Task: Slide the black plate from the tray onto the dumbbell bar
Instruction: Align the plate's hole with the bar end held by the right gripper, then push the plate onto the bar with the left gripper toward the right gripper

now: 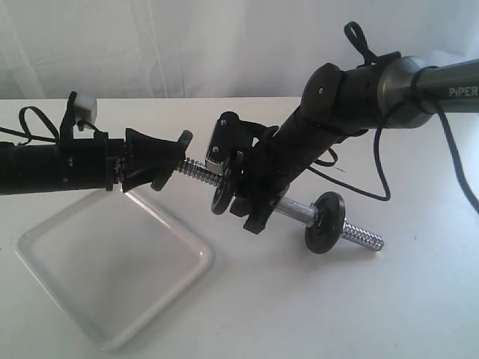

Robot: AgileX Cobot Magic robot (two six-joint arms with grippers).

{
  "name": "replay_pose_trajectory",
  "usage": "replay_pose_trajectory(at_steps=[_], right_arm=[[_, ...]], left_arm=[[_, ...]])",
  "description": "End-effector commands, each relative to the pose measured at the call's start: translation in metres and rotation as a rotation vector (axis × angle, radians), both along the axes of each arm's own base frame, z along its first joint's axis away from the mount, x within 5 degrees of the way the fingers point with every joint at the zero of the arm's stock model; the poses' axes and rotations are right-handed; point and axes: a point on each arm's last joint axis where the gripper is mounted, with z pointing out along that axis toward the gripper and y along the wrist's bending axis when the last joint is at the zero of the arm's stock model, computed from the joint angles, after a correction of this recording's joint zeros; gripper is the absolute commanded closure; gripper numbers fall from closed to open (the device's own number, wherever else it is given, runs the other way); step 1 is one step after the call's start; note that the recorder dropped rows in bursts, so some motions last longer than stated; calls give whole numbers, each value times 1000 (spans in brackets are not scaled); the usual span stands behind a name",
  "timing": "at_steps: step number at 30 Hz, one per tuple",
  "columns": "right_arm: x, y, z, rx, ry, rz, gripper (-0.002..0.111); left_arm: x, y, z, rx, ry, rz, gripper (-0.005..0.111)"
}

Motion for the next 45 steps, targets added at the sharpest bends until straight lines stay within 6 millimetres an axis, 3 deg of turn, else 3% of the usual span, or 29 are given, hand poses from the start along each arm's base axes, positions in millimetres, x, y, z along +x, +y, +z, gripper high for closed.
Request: replay_pose_trajectory(at_steps=[1,17,22,28,39,45], right_arm=[[9,2,33,149,-74,-147,108],[10,4,35,181,-88,-148,108],[10,4,35,189,-82,-153,108],[10,4,35,190,-89,-158,108],[11,4,36,193,-95,-164,108],[12,4,36,194,-103,-169,108]], left_arm=[[-6,-9,15,-72,-68,-55,107],[1,-16,24,-54,-145,-67,107],[8,-14,15,35,-128,0,107],[8,-18,23,-76,-155,-84,107],[13,-20,7,-85,-113,-93,107],[9,-20,11,-142,-119,-135,107]])
